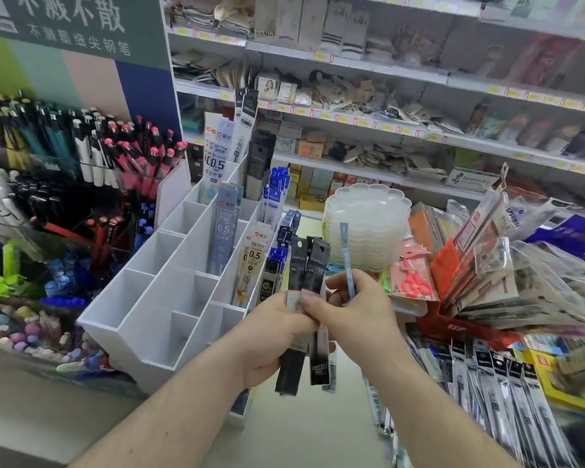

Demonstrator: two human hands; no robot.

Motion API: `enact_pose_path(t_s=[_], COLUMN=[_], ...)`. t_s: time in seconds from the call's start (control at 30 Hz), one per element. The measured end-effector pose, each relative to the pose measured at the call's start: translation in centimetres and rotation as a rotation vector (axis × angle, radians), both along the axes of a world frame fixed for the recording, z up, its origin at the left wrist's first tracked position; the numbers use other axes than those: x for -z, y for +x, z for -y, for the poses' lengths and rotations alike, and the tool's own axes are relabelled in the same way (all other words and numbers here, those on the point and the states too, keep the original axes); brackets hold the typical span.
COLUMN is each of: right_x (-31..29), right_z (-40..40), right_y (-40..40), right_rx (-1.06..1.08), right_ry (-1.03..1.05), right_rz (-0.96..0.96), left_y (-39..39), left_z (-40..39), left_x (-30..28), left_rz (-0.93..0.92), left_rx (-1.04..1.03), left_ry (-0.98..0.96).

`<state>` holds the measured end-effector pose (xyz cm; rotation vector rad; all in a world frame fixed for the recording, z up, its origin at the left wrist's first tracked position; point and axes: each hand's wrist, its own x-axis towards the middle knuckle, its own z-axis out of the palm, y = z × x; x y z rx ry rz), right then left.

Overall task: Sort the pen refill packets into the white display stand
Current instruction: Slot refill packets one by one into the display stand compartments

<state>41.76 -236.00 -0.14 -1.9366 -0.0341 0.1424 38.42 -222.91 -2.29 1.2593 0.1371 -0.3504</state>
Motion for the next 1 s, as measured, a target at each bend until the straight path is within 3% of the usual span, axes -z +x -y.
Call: enact_pose_path(t_s=[0.23, 0.37, 0.57, 1.0], right_x=[0.2, 0.2, -0.2, -1.5], right_z=[1.5, 2.5, 2.5, 0.1], right_y=[-0.1, 0.1, -0.3, 0.5], right_rx=[-0.067, 0.019, 0.032, 0.035], right_ry=[0.126, 0.291, 0.409, 0.523], right_rz=[-0.123, -0.174, -0.098, -0.280], left_y=[-1.2, -1.2, -0.6, -0.5], left_z=[-0.4, -0.4, -0.3, -1.6], left_x=[-0.8, -0.8, 0.2, -2.3], left_rz=[-0.074, -0.093, -0.163, -0.035], left_rx=[0.069, 0.004, -0.289, -0.394], left_ry=[-0.228, -0.265, -0.209, -0.066])
